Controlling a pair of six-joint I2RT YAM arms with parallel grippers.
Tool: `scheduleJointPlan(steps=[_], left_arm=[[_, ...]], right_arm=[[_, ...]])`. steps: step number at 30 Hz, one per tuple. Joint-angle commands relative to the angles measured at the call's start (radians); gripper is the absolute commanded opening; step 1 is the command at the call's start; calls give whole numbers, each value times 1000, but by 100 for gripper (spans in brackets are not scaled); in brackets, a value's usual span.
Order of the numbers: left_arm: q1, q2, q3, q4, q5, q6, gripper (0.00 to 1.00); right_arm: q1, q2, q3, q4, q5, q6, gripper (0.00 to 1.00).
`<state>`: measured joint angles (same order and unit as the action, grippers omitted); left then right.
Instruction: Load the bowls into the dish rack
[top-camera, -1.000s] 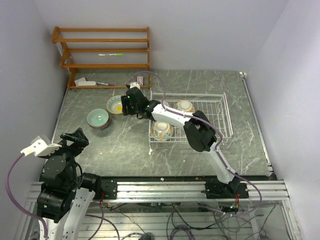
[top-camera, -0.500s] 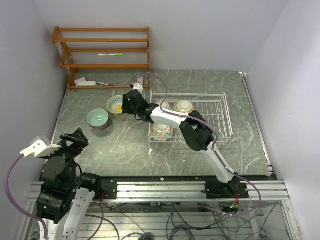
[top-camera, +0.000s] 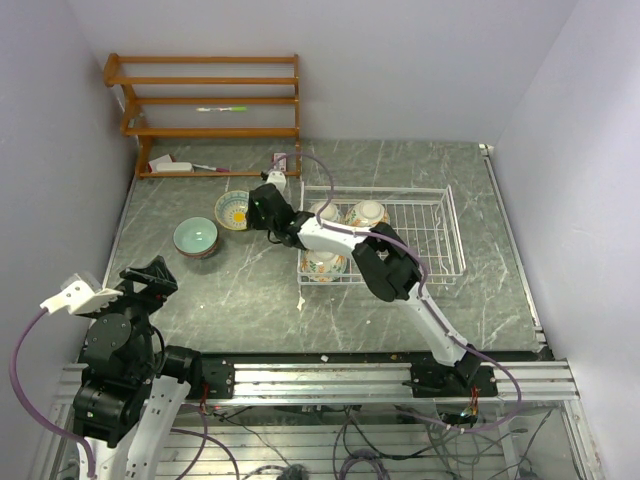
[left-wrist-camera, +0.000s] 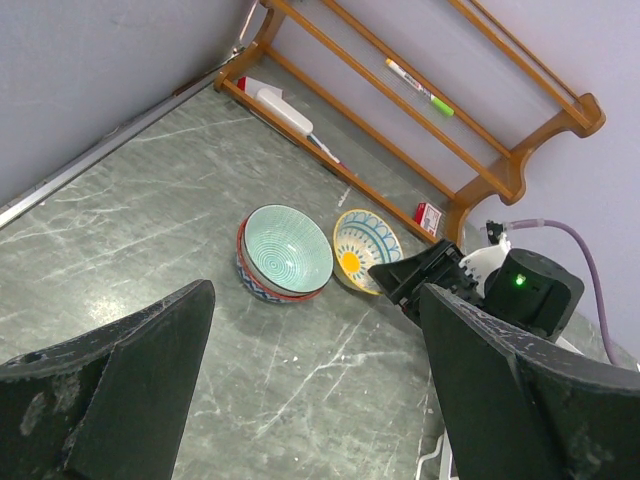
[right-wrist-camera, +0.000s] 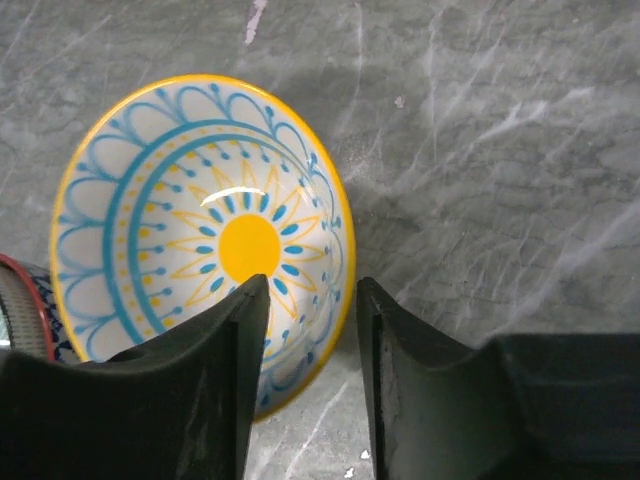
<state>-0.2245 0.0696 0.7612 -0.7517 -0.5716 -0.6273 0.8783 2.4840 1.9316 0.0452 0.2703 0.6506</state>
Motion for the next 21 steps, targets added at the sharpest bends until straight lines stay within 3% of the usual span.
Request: scheduleJointPlan(steps=[1,6,11,21], left_arm=[[-7,-15,15,28,3,8,95],[-7,-13,15,28,3,9,95],[-7,-11,14,27,2,8,95],[-8,-6,15,26,1,8,95]], right_arm=[[-2,31,25,8,23,-6,33],[-1,-24,-40,56,46,-27,11],[1,-111,-112,103,72,-80,1],[18,-401,-342,316,-129,-251,0]])
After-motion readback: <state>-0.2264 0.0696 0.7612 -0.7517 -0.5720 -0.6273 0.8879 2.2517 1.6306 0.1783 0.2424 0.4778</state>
